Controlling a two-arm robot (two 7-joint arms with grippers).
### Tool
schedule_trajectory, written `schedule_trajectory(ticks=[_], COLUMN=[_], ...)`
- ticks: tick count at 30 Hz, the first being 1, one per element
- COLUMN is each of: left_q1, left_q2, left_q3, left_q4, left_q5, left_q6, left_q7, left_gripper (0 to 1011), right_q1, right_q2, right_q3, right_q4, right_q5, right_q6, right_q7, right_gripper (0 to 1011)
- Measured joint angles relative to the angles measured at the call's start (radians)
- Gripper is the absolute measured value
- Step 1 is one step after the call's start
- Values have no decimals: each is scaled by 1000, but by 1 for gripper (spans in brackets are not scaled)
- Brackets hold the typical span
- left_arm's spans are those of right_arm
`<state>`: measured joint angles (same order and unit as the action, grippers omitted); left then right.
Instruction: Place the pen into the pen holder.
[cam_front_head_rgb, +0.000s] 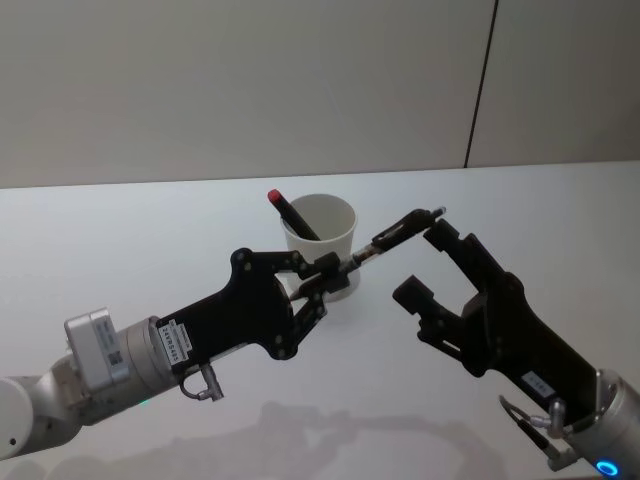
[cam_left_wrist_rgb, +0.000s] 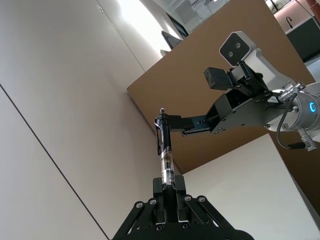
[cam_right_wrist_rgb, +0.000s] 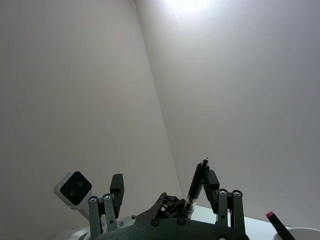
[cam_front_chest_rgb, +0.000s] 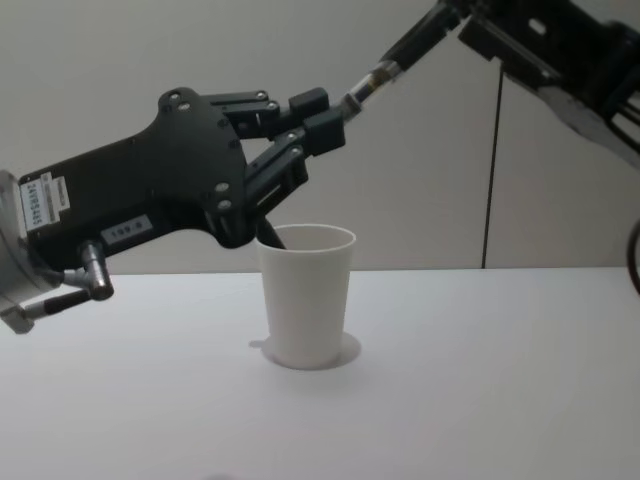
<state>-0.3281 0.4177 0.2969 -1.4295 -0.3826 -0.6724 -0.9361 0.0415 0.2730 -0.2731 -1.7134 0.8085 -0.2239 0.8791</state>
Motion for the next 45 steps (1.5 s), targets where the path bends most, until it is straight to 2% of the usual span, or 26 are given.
schedule_trajectory(ticks=[25, 45], left_q1=[0, 0], left_q2=[0, 0], left_q3=[0, 0], left_q4=[0, 0], left_q5=[0, 0], left_q6=[0, 0], left_q7=[0, 0], left_gripper=[142, 142], right_q1=[-9, 47], right_q2=[23, -3], right_q3=[3, -8], right_q4=[2, 63], right_q5=[28, 23], right_q6=[-31, -16], right_q7=[-15, -10], right_gripper=[1001, 1001])
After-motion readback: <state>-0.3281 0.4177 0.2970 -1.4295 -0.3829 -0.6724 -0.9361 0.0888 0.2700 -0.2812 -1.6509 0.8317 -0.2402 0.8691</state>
